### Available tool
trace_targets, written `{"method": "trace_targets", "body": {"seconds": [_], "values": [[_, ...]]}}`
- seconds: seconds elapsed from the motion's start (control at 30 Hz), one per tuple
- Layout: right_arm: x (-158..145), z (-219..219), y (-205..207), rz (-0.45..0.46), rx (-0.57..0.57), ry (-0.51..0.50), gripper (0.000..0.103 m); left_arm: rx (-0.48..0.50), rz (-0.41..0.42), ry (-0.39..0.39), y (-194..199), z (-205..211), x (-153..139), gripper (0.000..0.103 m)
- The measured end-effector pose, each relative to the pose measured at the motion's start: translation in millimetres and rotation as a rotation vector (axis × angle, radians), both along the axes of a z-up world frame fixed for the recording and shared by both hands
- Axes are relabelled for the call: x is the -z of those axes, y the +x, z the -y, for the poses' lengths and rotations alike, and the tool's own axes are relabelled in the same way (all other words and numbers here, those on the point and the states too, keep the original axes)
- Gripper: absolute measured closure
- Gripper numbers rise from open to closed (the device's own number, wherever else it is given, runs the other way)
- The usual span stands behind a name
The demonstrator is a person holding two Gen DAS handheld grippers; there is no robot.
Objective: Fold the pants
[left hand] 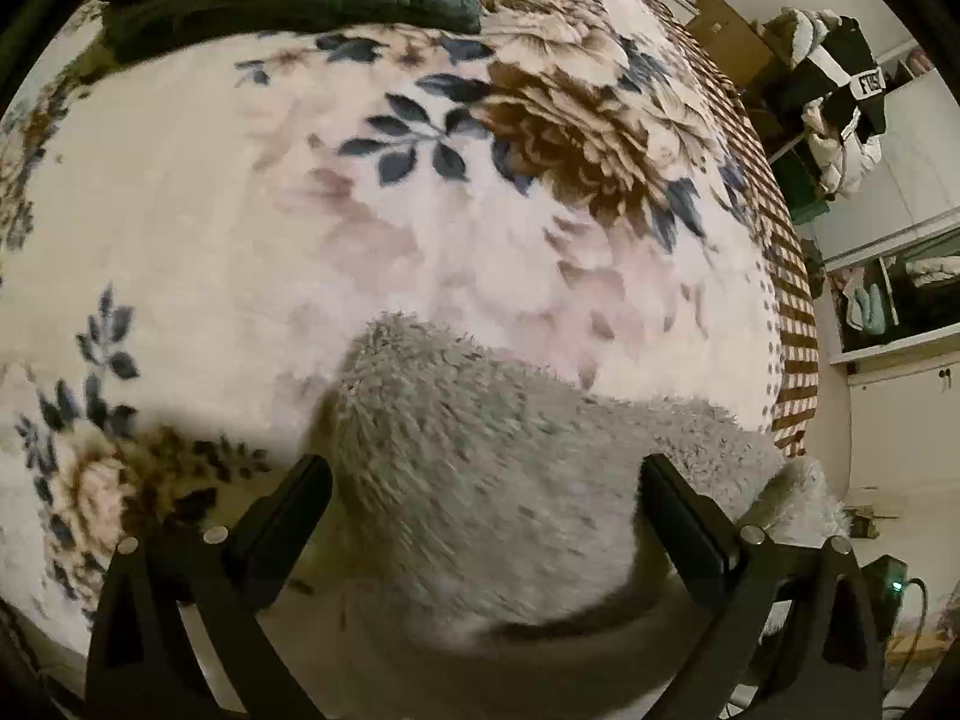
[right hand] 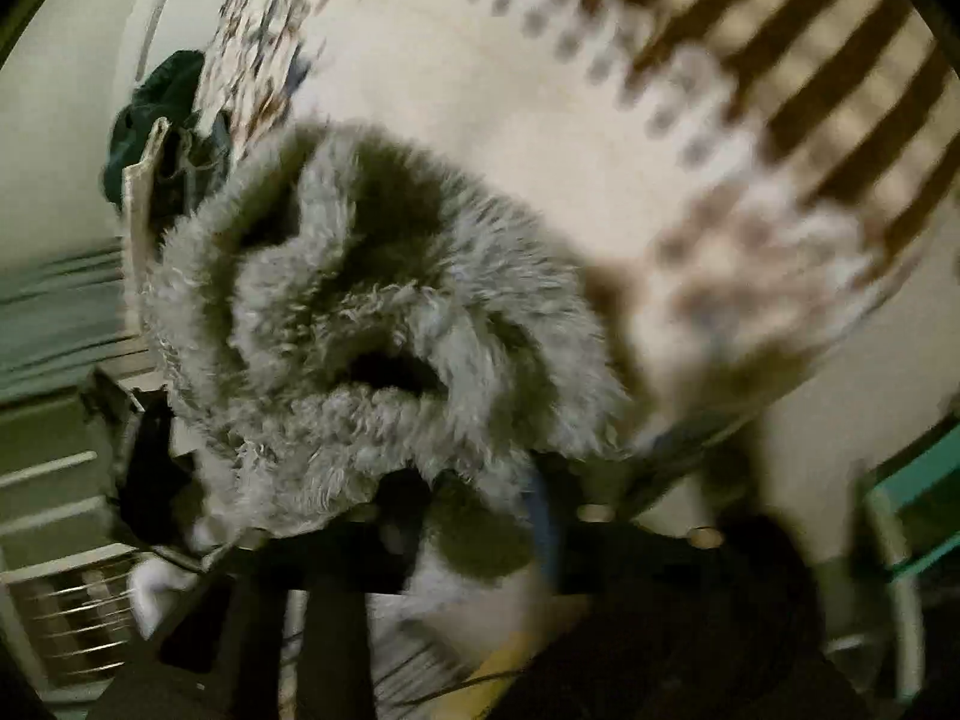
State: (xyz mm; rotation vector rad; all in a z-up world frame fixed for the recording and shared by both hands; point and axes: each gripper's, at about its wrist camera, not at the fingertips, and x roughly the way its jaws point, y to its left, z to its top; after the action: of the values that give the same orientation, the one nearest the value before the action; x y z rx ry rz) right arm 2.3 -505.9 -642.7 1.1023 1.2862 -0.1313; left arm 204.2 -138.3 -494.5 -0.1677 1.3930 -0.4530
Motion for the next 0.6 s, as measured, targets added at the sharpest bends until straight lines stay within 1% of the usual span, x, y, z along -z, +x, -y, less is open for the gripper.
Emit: {"method": "trace_targets", "body": {"seconds": [0.07, 0.1, 0.13, 0.17, 0.2, 0.27, 0.3, 0.33, 0.37, 0.4, 0.43, 0.5, 0.53, 0.57, 0.6], "values": [[5, 16, -9, -0.065, 0.050, -0.042, 0.084, 0.008, -0.011, -0.014, -1, 5, 1, 0.000], [10, 25, -14, -0.110, 0.067, -0.054, 0.084, 0.015, -0.005, -0.002, -3, 9, -3, 0.000], [12, 29, -15, -0.145, 0.062, -0.084, 0.085, 0.020, -0.004, 0.011, -5, 12, -8, 0.000], [10, 32, -15, -0.190, 0.039, -0.144, 0.085, 0.021, -0.004, 0.008, -4, 14, -13, 0.000], [10, 35, -16, -0.194, 0.036, -0.133, 0.084, 0.021, 0.005, 0.000, -6, 14, -21, 0.000], [4, 39, -21, -0.156, 0.079, -0.033, 0.059, 0.033, 0.032, -0.023, -8, 16, -40, 0.000], [-4, 41, -23, -0.135, 0.102, -0.025, 0.035, 0.050, 0.054, -0.033, -8, 21, -51, 0.000], [-14, 40, -25, -0.084, 0.124, -0.007, 0.023, 0.078, 0.080, -0.035, -8, 29, -61, 0.000], [-20, 38, -24, -0.037, 0.136, 0.027, 0.021, 0.106, 0.092, -0.031, -6, 38, -64, 0.000], [-25, 36, -22, 0.008, 0.147, 0.080, 0.021, 0.160, 0.102, -0.022, -4, 52, -67, 0.000], [-26, 31, -20, 0.020, 0.152, 0.112, 0.021, 0.207, 0.108, -0.011, -2, 65, -67, 0.000], [-20, 21, -13, 0.021, 0.168, 0.166, 0.021, 0.367, 0.107, 0.025, 2, 103, -58, 0.000], [-14, 14, -9, 0.014, 0.175, 0.197, 0.021, 0.452, 0.094, 0.046, 3, 121, -48, 0.000], [-7, 7, -5, 0.006, 0.184, 0.225, 0.021, 0.571, 0.062, 0.085, 2, 145, -33, 0.002], [1, 0, -3, 0.002, 0.196, 0.248, 0.021, 0.655, 0.042, 0.113, -1, 160, -22, 0.006]]}}
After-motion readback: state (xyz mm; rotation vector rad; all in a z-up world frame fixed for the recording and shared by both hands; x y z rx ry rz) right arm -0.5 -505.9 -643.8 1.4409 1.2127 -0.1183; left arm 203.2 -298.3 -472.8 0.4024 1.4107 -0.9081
